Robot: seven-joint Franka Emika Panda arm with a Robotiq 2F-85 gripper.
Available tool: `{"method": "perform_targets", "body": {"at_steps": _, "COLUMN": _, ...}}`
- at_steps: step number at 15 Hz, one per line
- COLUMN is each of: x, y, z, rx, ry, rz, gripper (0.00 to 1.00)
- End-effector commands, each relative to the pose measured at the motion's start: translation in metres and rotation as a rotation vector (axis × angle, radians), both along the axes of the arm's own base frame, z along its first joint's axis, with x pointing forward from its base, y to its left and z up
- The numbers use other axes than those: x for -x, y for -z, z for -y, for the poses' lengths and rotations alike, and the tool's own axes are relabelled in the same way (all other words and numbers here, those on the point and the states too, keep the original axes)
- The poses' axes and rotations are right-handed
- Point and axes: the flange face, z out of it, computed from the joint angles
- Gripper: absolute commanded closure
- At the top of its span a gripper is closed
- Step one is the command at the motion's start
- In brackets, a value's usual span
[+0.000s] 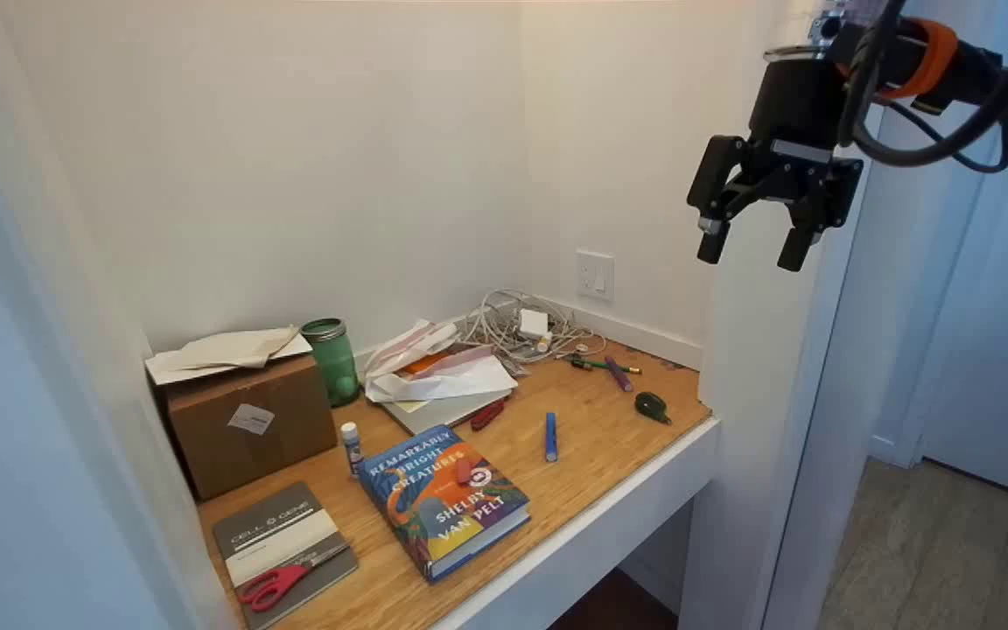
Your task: Put the blue marker upright
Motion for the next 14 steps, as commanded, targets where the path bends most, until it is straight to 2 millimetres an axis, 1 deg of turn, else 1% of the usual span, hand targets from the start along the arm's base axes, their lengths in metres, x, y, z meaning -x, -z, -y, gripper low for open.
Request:
{"method": "perform_targets", "body": {"at_steps": 1, "x": 0.0, "y": -0.001, "z": 0.0, "rx": 0.0, "ry": 0.0, "rz": -0.001, "gripper": 0.0}}
{"method": "perform_targets", "body": {"at_steps": 8, "x": 0.0, "y": -0.001, "z": 0.0, "rx": 0.0, "ry": 0.0, "rz": -0.001, "gripper": 0.0}}
{"method": "perform_targets", "body": {"at_steps": 10, "x": -0.016, "y": -0.002, "z": -0.019, "rx": 0.03, "ry": -0.029, "rz": -0.023, "gripper": 0.0}}
{"method": "perform_targets", "body": {"at_steps": 11, "x": -0.021, "y": -0.002, "z": -0.027, "rx": 0.044, "ry": -0.032, "rz": -0.019, "gripper": 0.0}}
{"method": "perform_targets", "body": {"at_steps": 12, "x": -0.028, "y": -0.008, "z": -0.044, "rx": 0.055, "ry": -0.048, "rz": -0.011, "gripper": 0.0}}
{"method": "perform_targets", "body": {"at_steps": 14, "x": -0.039, "y": -0.014, "z": -0.068, "rx": 0.096, "ry": -0.066, "rz": -0.014, "gripper": 0.0}}
